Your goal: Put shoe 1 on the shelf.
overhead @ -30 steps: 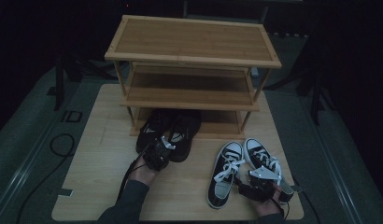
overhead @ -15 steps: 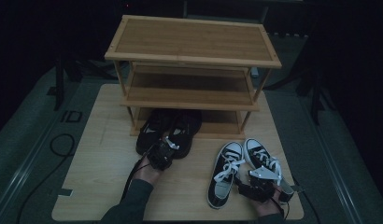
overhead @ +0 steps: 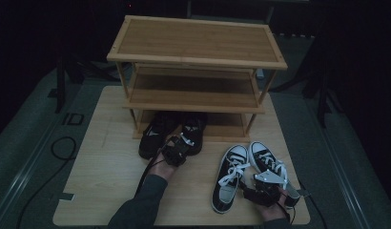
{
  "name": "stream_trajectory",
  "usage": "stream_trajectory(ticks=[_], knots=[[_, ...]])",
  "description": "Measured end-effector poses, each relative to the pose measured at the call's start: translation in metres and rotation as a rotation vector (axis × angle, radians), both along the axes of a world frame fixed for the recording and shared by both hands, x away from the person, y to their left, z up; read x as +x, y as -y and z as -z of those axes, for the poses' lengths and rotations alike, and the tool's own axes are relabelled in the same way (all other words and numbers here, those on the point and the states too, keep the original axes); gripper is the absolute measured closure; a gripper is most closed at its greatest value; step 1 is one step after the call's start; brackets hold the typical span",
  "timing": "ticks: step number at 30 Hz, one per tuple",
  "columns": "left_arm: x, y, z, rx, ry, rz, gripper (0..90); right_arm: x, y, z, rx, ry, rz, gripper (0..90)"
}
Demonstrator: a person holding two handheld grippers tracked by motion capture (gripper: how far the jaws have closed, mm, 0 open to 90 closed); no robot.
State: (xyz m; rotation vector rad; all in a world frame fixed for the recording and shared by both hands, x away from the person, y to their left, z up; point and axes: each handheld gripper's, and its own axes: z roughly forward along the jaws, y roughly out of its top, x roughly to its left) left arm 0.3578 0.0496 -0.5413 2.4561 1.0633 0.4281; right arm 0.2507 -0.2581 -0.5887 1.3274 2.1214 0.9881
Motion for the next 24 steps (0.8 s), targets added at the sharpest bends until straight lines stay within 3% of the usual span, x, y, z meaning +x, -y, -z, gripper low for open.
stream_trajectory(ticks=[7,15,20,24], knots=[[0.013,0.008,-0.001,0.001,0.003,-0.014,90.0,0.0,0.0,0.0,0.0,0.0,0.0,35.0],[0.028,0.012,-0.004,-0.021,0.017,-0.053,90.0,0.0,0.0,0.0,0.0,0.0,0.0,35.0],[0.032,0.01,-0.002,-0.059,0.013,-0.08,90.0,0.0,0.0,0.0,0.0,0.0,0.0,35.0],[0.036,0.009,-0.002,-0.059,0.009,-0.089,90.0,0.0,0.0,0.0,-0.001,0.0,-0.001,35.0]])
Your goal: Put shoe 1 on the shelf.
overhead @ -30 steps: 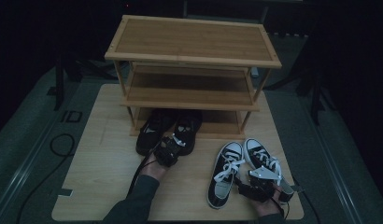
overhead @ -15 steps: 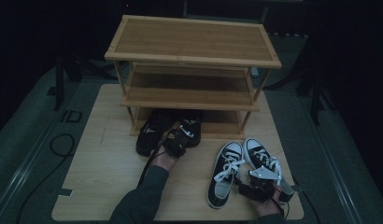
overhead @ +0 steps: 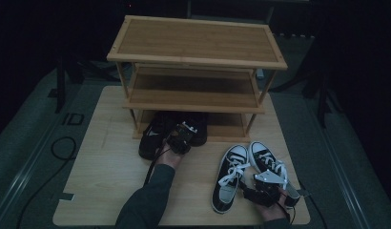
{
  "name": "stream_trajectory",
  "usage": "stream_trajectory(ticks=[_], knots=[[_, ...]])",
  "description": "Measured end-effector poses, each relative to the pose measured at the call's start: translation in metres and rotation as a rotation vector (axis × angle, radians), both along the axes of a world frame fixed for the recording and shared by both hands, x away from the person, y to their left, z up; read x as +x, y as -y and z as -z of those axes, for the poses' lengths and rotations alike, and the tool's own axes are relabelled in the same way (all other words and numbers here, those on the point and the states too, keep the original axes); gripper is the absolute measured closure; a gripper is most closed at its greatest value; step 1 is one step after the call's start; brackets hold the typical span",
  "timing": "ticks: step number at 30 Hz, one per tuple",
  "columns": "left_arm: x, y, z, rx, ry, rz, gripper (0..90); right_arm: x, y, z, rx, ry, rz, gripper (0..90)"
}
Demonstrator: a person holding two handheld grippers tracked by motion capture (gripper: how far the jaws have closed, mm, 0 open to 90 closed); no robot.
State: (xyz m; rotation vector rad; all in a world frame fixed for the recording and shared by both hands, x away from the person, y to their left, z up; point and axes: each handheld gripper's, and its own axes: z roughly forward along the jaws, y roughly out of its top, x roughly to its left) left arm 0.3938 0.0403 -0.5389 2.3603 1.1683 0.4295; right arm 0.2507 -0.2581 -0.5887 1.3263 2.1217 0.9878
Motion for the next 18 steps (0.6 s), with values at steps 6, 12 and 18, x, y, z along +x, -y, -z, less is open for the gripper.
stream_trajectory(ticks=[6,12,18], knots=[[-0.003,-0.002,0.002,0.011,-0.002,0.007,90.0,0.0,0.0,0.0,0.0,0.0,0.0,35.0],[-0.009,-0.01,0.003,0.009,-0.008,0.023,90.0,0.0,0.0,0.0,0.0,0.0,0.0,34.9],[-0.016,-0.019,0.002,0.017,-0.023,0.046,90.0,0.0,0.0,0.0,0.0,0.0,-0.001,35.0]])
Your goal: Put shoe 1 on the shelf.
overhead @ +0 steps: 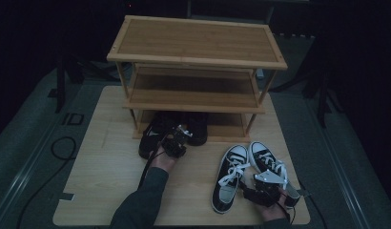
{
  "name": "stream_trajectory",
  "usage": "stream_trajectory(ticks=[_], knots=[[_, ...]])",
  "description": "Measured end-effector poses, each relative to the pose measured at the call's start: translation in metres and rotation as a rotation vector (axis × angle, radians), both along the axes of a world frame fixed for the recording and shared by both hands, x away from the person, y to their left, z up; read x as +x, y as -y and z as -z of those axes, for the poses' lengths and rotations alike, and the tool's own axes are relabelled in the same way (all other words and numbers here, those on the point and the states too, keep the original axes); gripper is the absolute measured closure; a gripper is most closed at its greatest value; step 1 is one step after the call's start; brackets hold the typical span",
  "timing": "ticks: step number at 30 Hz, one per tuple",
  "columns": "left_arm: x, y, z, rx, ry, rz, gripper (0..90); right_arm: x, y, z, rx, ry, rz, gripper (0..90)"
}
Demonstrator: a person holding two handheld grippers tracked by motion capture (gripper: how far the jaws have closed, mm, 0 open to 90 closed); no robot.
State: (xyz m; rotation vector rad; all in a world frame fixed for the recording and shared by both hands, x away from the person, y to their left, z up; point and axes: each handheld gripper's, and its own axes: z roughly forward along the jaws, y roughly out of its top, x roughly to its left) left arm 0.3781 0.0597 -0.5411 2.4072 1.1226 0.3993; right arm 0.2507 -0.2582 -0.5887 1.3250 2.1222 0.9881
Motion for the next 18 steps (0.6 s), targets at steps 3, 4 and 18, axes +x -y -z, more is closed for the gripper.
stream_trajectory(ticks=[3,4,18], knots=[[-0.003,-0.005,0.0,-0.006,-0.008,0.003,90.0,0.0,0.0,0.0,0.0,0.0,0.0,35.0],[-0.004,-0.007,0.0,-0.007,-0.008,0.003,90.0,0.0,0.0,0.0,0.0,0.0,0.0,35.0],[-0.036,-0.044,0.001,0.002,-0.004,0.022,90.0,0.0,0.0,0.0,0.0,0.0,0.0,35.0]])
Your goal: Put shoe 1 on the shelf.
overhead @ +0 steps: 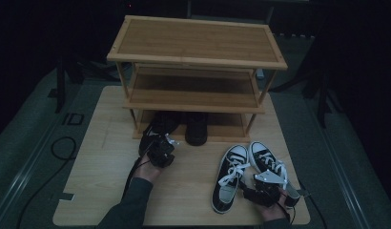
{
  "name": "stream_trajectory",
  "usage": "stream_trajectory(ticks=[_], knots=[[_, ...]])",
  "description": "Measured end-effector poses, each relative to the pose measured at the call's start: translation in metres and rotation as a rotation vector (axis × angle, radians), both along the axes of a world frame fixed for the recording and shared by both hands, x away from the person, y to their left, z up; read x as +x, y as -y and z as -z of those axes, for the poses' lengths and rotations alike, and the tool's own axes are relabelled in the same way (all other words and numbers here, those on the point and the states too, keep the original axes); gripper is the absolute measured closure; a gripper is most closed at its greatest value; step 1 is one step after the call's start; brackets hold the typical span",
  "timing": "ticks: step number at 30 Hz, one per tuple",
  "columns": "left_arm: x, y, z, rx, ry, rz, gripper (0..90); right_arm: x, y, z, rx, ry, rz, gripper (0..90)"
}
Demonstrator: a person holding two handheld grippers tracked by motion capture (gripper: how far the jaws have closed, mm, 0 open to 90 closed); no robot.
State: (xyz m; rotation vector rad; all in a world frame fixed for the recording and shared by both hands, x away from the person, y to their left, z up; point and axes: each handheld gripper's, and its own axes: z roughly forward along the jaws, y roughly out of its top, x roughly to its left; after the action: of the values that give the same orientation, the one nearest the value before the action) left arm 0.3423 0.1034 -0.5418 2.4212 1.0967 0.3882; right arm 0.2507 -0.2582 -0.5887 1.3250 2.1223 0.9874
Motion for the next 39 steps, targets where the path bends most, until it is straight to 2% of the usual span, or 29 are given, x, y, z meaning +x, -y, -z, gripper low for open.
stream_trajectory(ticks=[8,15,21,35,39], knots=[[-0.011,-0.017,0.0,-0.011,0.002,-0.03,89.9,0.0,0.0,0.0,0.0,0.0,0.001,34.9],[-0.02,-0.032,-0.002,0.005,0.006,-0.038,90.0,-0.001,0.0,0.0,-0.001,0.001,0.0,34.5],[-0.026,-0.047,-0.002,-0.003,0.007,-0.081,90.0,-0.001,0.0,0.0,-0.001,0.0,0.0,34.4],[-0.032,-0.075,0.008,0.006,-0.006,-0.147,90.0,-0.001,0.0,0.0,-0.001,0.0,0.0,34.4],[-0.031,-0.082,0.009,0.024,-0.006,-0.168,90.0,-0.001,0.0,0.0,-0.001,0.0,0.0,34.4]])
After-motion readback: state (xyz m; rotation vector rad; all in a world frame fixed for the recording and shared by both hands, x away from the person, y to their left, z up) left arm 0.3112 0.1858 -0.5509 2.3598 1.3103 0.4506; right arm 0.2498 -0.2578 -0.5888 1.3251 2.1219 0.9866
